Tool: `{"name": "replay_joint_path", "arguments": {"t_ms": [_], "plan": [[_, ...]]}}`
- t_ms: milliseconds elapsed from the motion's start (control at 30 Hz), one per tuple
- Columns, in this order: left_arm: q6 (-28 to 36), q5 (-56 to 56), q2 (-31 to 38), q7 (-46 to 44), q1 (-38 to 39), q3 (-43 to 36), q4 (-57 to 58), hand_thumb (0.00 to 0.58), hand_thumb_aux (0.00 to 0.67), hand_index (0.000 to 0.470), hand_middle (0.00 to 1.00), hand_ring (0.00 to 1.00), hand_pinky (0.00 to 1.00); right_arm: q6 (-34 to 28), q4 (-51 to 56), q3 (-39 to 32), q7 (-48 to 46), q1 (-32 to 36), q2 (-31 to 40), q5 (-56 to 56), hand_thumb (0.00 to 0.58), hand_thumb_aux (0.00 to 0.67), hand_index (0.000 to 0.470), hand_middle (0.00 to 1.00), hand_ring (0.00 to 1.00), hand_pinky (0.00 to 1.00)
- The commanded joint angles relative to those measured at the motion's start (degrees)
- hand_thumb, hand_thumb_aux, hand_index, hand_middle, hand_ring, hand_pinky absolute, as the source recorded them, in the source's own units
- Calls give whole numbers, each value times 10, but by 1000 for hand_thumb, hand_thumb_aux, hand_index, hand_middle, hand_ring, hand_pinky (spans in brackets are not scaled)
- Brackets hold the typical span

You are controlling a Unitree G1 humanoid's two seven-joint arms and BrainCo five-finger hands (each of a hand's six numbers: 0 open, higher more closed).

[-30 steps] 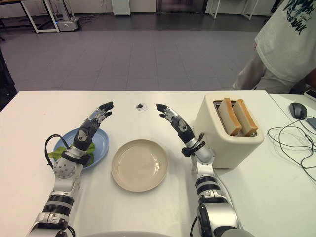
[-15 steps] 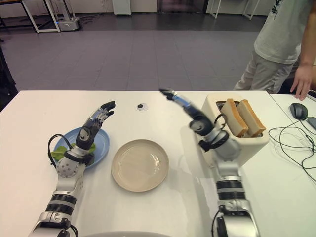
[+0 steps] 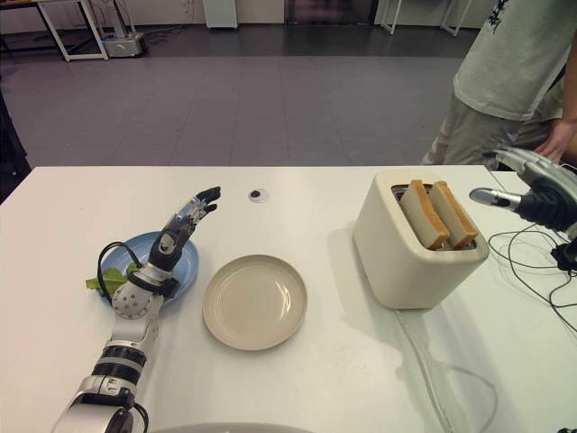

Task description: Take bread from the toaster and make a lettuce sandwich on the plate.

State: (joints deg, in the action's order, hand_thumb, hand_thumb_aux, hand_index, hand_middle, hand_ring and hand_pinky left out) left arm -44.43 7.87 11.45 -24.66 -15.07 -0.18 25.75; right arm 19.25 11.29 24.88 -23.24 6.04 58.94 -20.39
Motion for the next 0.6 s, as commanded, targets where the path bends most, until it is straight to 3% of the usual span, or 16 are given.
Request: {"name": "replay_joint_path", "arguments": {"t_ms": [33, 233, 300, 367, 400, 467, 600], "plan": [[0, -4, 4, -4, -1, 0, 4, 0, 0, 0, 0, 0, 0, 9, 43, -50, 2, -15, 9, -23, 0, 0, 0, 0, 0, 0], [1, -3, 6, -5, 0, 1, 2, 0, 0, 0, 0, 0, 0, 8, 56, -82, 2, -3, 7, -6, 5, 3, 2, 0, 0, 0], [1, -4, 6, -4, 1, 1, -1, 0, 0, 0, 0, 0, 0, 6, 55, -91, 1, 1, 6, -5, 198, 126, 88, 0, 0, 0], [1, -4, 7, -4, 1, 1, -1, 0, 0, 0, 0, 0, 0, 3, 54, -98, 2, 2, 6, -3, 346, 244, 171, 0, 0, 0], [1, -5, 7, -4, 2, 1, -2, 0, 0, 0, 0, 0, 0, 3, 54, -101, 2, 2, 6, -3, 441, 342, 240, 0, 0, 0], [1, -4, 8, -4, 2, 2, -2, 0, 0, 0, 0, 0, 0, 1, 52, -106, 2, 3, 6, 0, 485, 399, 280, 0, 0, 0], [1, -4, 9, -3, 5, 3, -5, 0, 0, 0, 0, 0, 0, 5, 39, -115, -2, 8, 1, 11, 578, 628, 441, 0, 0, 0]]}}
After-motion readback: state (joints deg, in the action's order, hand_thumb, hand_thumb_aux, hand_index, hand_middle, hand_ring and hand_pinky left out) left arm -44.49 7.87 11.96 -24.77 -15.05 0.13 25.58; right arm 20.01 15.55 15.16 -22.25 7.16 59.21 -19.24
